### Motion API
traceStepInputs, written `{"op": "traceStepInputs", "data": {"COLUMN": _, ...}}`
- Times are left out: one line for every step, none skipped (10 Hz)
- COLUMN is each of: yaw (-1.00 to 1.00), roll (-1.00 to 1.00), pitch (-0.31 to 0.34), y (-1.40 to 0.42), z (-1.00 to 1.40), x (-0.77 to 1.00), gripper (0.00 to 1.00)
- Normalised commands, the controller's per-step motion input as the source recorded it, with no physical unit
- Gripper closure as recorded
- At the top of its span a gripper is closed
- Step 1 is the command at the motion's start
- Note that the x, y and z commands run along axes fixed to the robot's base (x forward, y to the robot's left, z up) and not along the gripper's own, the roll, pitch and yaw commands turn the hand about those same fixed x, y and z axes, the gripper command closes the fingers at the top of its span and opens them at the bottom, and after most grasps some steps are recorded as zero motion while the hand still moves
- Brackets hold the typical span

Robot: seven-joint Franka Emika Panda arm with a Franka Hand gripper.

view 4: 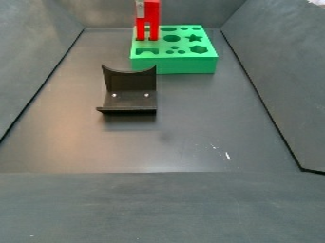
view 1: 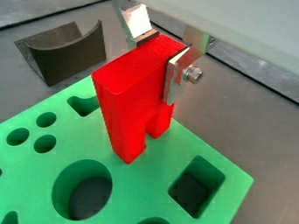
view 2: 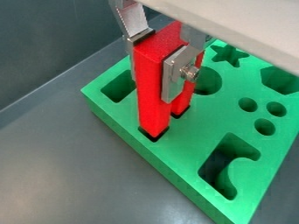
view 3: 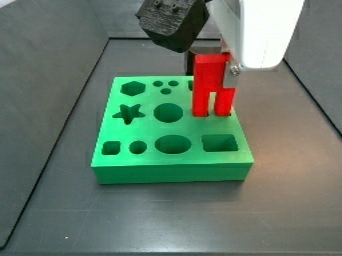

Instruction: Insert the double-square object.

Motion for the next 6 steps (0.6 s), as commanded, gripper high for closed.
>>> {"op": "traceStepInputs", "data": {"yaw": -0.02, "roll": 0.00, "pitch": 0.041, "y": -0.05, "z": -0.32, "x": 0.20, "gripper": 1.00}}
{"op": "traceStepInputs", "data": {"yaw": 0.00, "roll": 0.02, "pitch": 0.039, "y": 0.00, "z": -0.34, "x": 0.15, "gripper": 1.00}}
{"op": "traceStepInputs", "data": {"yaw": 0.04, "roll": 0.02, "pitch": 0.010, "y": 0.04, "z": -0.33, "x": 0.01, "gripper": 1.00}}
{"op": "traceStepInputs", "data": {"yaw": 0.00, "roll": 0.00, "pitch": 0.011, "y": 0.10, "z": -0.27, "x": -0.02, "gripper": 1.00}}
{"op": "traceStepInputs", "data": {"yaw": 0.00, "roll": 0.01, "pitch": 0.070, "y": 0.15, "z": -0.25, "x": 0.00, "gripper": 1.00}}
{"op": "traceStepInputs", "data": {"yaw": -0.07, "roll": 0.09, "pitch": 0.137, "y": 0.16, "z": -0.23, "x": 0.04, "gripper": 1.00}}
